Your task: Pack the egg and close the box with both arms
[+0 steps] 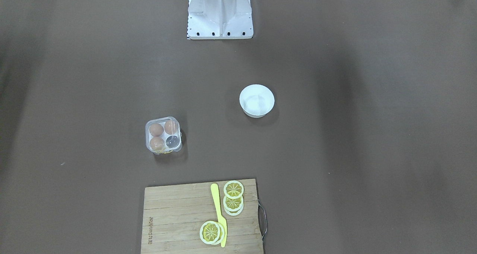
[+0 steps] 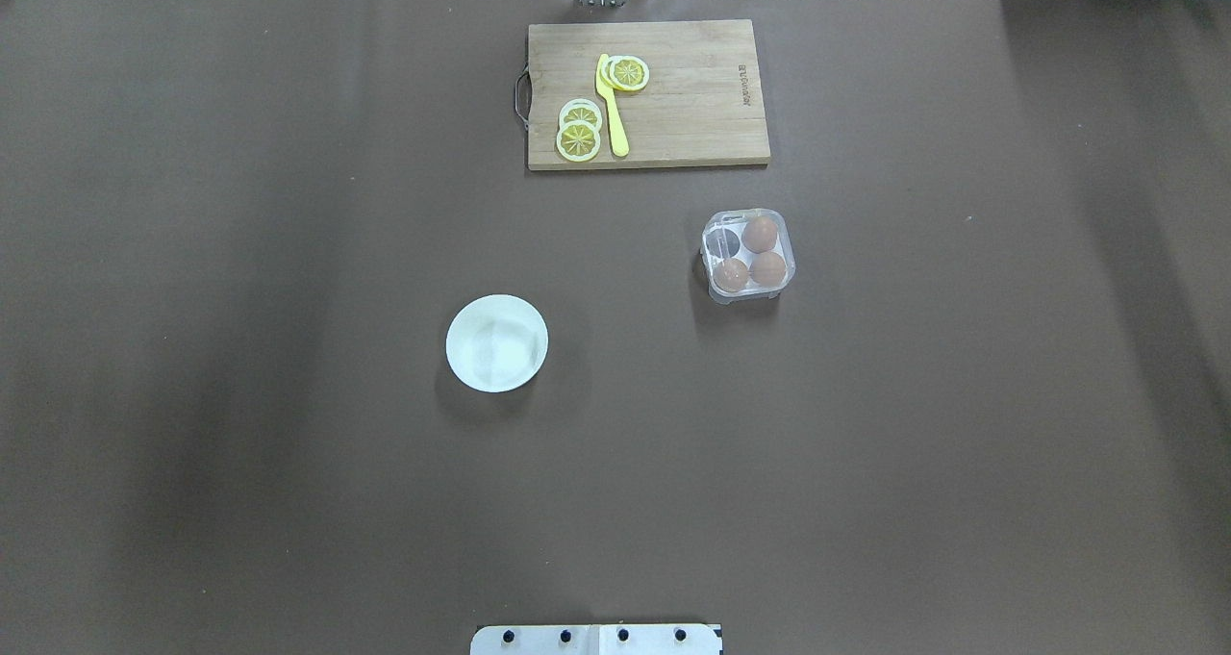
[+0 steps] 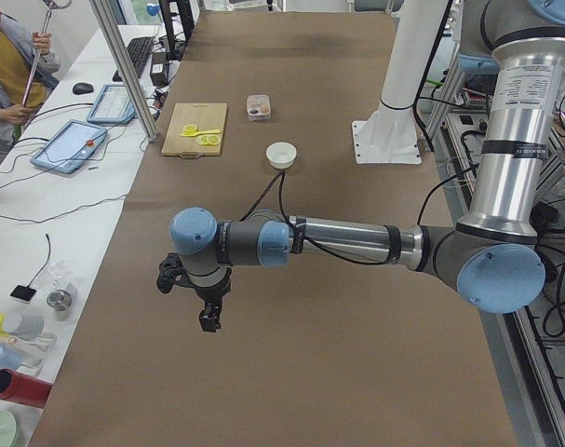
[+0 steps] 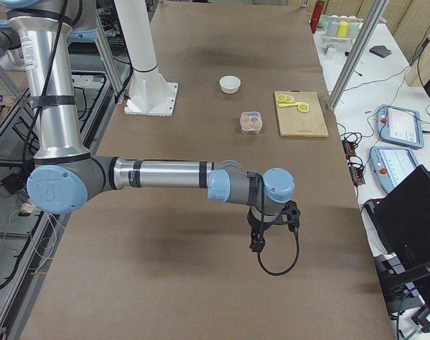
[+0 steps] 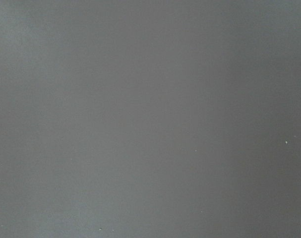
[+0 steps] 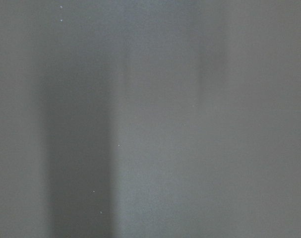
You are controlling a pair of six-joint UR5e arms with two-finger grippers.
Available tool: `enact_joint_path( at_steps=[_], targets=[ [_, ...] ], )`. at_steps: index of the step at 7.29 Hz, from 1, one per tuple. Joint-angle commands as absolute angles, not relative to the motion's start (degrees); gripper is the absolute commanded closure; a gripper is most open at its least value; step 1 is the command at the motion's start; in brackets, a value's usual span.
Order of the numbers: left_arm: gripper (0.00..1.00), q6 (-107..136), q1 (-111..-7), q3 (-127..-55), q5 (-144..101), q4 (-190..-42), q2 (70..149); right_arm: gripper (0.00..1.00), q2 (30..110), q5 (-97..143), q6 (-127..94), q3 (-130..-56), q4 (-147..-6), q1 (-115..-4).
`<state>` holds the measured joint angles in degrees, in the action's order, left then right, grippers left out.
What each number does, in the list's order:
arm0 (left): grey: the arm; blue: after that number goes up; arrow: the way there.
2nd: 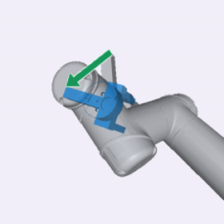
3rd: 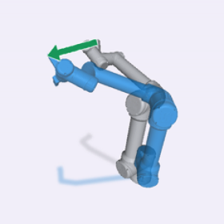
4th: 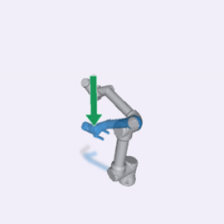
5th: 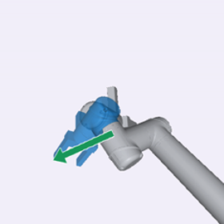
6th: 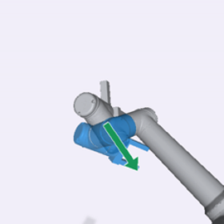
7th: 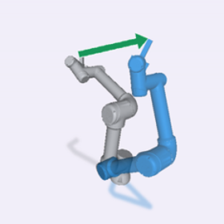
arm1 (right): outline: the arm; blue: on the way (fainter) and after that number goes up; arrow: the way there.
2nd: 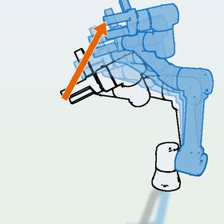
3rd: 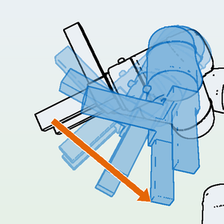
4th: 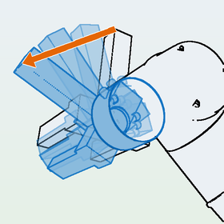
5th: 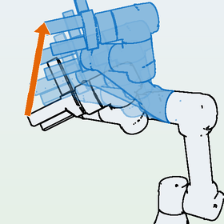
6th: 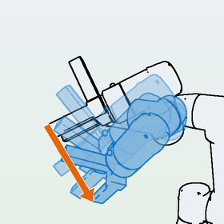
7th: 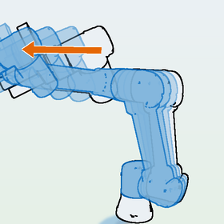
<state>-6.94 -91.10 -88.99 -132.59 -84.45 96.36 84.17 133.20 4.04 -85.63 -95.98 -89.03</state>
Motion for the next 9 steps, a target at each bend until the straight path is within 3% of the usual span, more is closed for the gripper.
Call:
enact_joint_path(
  at_steps=[1, 9],
  targets=[
    [0.02, -7.0, -91.1, -89.1, -132.6, -84.5, 96.3, 0.0, 84.3, 133.2, 4.0, -85.8, -96.1, -89.0],
    [0.02, -7.1, -91.1, -88.9, -132.6, -84.5, 96.7, 0.0, 83.9, 129.7, 4.0, -85.9, -96.0, -89.6]
  ],
)
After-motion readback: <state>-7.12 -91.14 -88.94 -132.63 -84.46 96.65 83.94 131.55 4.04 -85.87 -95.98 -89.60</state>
